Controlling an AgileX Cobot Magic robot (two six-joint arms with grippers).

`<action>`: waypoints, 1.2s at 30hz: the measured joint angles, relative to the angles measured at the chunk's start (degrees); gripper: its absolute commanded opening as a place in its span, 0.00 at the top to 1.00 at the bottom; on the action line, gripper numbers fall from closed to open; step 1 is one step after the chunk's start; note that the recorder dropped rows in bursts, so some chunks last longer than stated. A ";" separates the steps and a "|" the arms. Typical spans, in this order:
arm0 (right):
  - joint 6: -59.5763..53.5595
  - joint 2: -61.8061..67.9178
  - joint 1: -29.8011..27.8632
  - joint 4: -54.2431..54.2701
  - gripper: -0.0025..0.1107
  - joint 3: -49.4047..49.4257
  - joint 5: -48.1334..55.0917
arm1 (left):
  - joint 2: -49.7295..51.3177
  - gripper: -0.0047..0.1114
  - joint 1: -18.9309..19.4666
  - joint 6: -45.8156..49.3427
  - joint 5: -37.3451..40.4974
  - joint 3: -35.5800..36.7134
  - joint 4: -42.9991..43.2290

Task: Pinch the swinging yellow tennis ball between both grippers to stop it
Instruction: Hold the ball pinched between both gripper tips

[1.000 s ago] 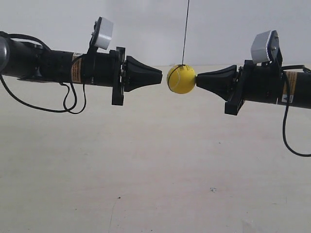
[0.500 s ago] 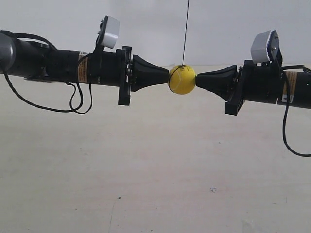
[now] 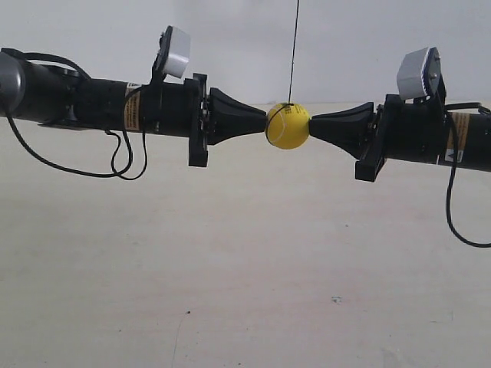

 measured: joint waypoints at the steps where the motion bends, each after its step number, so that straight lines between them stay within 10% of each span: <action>1: 0.00 0.00 0.00 0.00 0.98 0.00 0.00 | 0.00 0.92 -0.04 0.00 0.26 0.00 0.00; 36: -1.43 0.00 -1.00 0.00 0.98 0.00 1.98 | 0.00 0.92 -0.79 0.00 2.46 0.00 0.00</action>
